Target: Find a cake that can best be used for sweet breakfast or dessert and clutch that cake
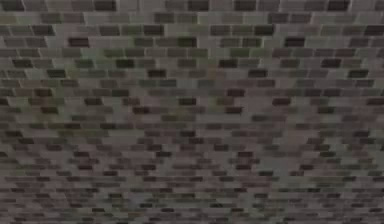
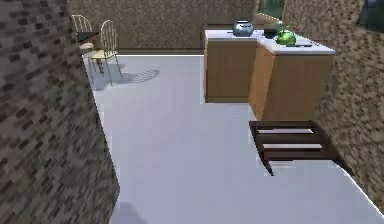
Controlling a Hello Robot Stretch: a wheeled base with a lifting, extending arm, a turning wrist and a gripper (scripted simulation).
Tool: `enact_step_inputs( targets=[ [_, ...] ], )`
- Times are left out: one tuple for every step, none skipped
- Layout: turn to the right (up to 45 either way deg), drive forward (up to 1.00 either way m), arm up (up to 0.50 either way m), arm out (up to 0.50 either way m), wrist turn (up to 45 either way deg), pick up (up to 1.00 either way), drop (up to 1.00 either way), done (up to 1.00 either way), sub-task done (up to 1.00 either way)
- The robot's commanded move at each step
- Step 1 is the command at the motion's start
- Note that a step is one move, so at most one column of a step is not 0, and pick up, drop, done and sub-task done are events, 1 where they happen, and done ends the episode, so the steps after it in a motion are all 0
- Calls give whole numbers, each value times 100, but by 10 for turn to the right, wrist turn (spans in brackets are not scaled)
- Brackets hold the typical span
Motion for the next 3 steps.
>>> enact_step_inputs(
  targets=[
    [450, 0, 0, 0, 0, 0, 0, 0, 0],
    [450, 0, 0, 0, 0, 0, 0, 0, 0],
    [30, 0, 0, 0, 0, 0, 0, 0, 0]
  ],
)
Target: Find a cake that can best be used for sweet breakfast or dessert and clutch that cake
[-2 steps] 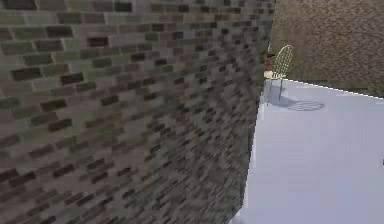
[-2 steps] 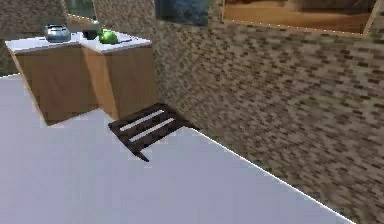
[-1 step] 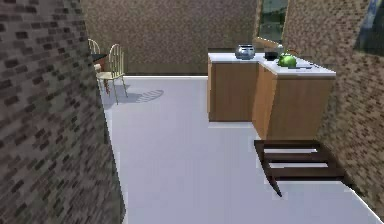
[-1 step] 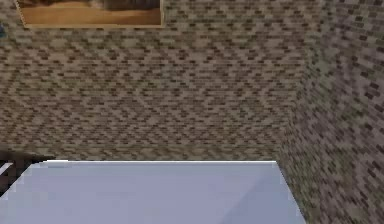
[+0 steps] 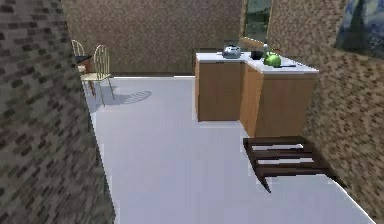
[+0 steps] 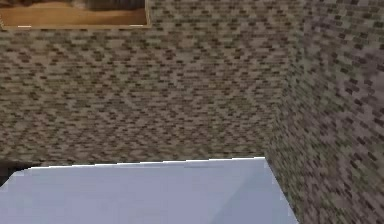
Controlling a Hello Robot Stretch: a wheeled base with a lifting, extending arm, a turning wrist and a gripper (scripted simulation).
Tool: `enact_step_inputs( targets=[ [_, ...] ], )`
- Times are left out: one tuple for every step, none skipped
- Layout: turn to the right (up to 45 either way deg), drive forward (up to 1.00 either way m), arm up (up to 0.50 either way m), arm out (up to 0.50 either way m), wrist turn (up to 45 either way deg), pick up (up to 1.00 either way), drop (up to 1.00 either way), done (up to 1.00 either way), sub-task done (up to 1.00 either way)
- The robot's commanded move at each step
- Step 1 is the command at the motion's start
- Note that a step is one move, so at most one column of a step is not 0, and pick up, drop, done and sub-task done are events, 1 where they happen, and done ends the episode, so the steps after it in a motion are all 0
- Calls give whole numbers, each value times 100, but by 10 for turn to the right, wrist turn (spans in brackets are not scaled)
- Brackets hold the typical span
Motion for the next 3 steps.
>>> enact_step_inputs(
  targets=[
    [0, 100, 0, 0, 0, 0, 0, 0, 0],
    [0, 85, 0, 0, 0, 0, 0, 0, 0],
    [-450, 0, 0, 0, 0, 0, 0, 0, 0]
  ],
)
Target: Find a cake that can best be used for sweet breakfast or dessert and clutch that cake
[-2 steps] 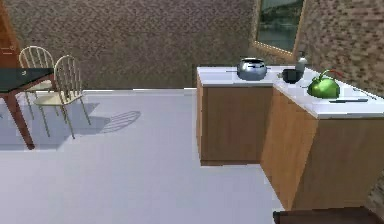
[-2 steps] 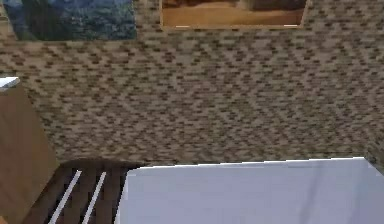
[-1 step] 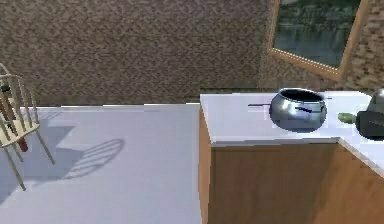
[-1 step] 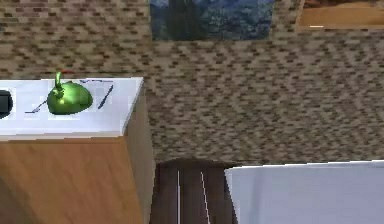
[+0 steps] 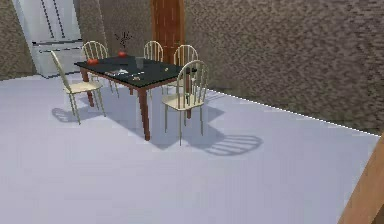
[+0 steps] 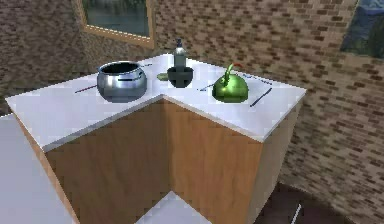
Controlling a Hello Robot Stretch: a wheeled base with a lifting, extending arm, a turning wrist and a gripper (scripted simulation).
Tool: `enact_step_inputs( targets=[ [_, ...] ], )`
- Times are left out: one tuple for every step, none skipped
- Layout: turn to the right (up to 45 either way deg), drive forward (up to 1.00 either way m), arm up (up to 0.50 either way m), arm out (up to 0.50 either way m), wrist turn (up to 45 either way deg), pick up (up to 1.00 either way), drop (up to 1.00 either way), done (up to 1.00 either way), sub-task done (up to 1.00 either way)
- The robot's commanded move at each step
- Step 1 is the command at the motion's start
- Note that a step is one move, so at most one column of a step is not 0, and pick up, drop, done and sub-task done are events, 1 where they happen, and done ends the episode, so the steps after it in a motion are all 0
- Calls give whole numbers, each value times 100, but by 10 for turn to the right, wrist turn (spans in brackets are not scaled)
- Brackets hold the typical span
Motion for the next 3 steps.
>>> enact_step_inputs(
  targets=[
    [-60, 0, 0, 0, 0, 0, 0, 0, 0],
    [390, 0, 0, 0, 0, 0, 0, 0, 0],
    [0, 70, 0, 0, 0, 0, 0, 0, 0]
  ],
)
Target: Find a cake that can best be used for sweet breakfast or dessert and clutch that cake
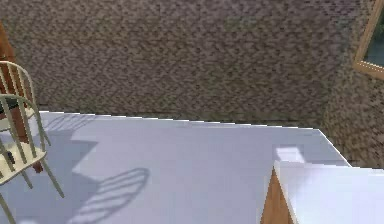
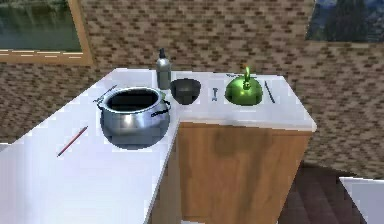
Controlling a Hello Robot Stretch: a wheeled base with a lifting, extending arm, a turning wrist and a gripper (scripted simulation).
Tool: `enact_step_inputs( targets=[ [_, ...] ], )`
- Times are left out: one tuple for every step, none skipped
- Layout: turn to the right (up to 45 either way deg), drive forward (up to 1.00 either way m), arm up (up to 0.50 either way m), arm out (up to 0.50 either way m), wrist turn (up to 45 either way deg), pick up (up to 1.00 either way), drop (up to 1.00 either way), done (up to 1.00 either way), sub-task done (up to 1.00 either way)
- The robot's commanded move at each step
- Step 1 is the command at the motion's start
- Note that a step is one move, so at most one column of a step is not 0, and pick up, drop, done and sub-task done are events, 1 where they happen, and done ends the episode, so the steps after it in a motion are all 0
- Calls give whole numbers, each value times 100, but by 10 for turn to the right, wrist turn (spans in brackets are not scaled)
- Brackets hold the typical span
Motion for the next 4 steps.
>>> enact_step_inputs(
  targets=[
    [60, 0, 0, 0, 0, 0, 0, 0, 0],
    [0, 80, 0, 0, 0, 0, 0, 0, 0],
    [420, 0, 0, 0, 0, 0, 0, 0, 0],
    [0, 20, 0, 0, 0, 0, 0, 0, 0]
  ],
)
